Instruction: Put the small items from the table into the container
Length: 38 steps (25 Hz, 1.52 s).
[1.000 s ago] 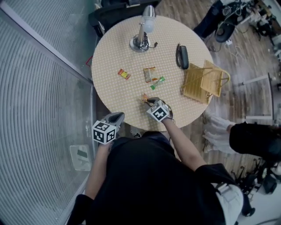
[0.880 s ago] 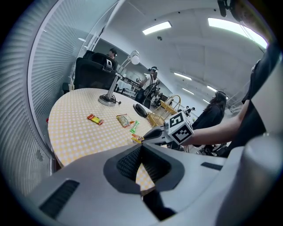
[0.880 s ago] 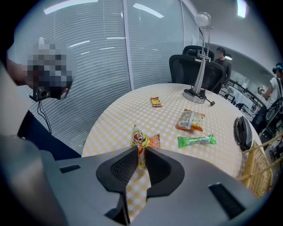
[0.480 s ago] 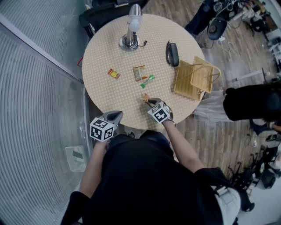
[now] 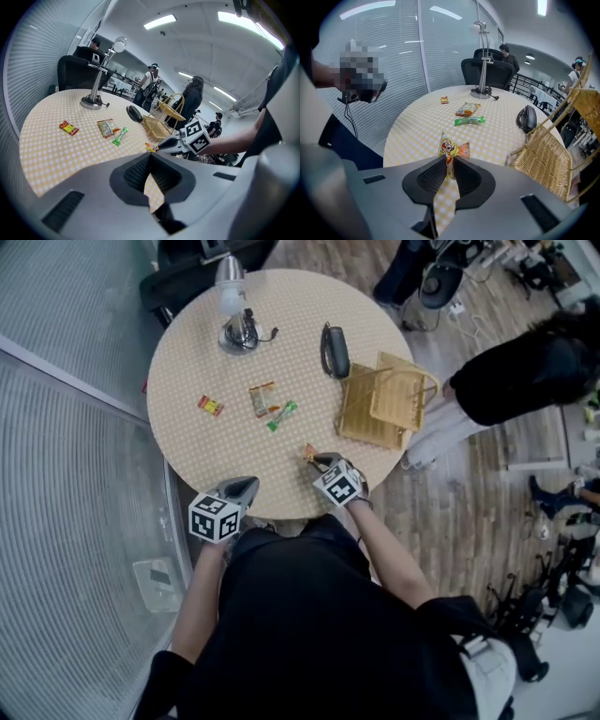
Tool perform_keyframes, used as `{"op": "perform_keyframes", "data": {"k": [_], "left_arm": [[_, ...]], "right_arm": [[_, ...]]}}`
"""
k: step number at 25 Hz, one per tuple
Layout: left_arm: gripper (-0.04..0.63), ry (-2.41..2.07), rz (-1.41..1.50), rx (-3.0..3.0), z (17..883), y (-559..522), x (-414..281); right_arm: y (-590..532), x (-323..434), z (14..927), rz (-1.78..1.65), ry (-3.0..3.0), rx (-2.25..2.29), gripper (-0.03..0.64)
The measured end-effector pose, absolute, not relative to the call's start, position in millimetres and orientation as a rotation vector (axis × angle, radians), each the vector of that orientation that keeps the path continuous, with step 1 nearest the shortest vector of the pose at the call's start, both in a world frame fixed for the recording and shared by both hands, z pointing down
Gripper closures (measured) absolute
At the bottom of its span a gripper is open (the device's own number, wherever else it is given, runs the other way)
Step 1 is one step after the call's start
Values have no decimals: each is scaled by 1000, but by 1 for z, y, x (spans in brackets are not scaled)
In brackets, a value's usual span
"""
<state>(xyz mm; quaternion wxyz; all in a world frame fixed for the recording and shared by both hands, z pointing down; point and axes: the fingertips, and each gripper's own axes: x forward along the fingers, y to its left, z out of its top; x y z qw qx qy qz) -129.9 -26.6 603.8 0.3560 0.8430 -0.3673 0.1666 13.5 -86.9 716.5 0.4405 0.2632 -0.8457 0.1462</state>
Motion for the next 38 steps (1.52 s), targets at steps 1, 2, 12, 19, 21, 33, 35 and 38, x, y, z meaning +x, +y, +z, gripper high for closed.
{"op": "perform_keyframes", "data": {"k": [1, 2, 12, 19, 21, 33, 35, 38], "left_arm": [[592, -949, 432, 2177, 603, -28, -122], [592, -950, 433, 2175, 603, -30, -114], [592, -997, 404, 2141, 604, -43, -48], [592, -1027, 394, 2113, 610, -47, -12], [592, -1035, 395, 2108, 610, -47, -3], [592, -1075, 429, 2111, 602, -51, 35], [592, -1079, 434, 2111, 601, -51, 39], [592, -1085, 445, 2110, 601, -48, 43]], "right_arm": [[-89, 21, 715, 365, -2102, 656, 551], [-91, 30, 714, 367, -2104, 658, 551], [-111, 98, 703, 381, -2143, 659, 551], [-128, 128, 696, 358, -2194, 663, 551], [-134, 136, 693, 350, -2206, 677, 551], [-176, 181, 684, 362, -2232, 814, 549], [-178, 189, 690, 360, -2208, 827, 549], [-179, 200, 699, 375, -2179, 834, 549]]}}
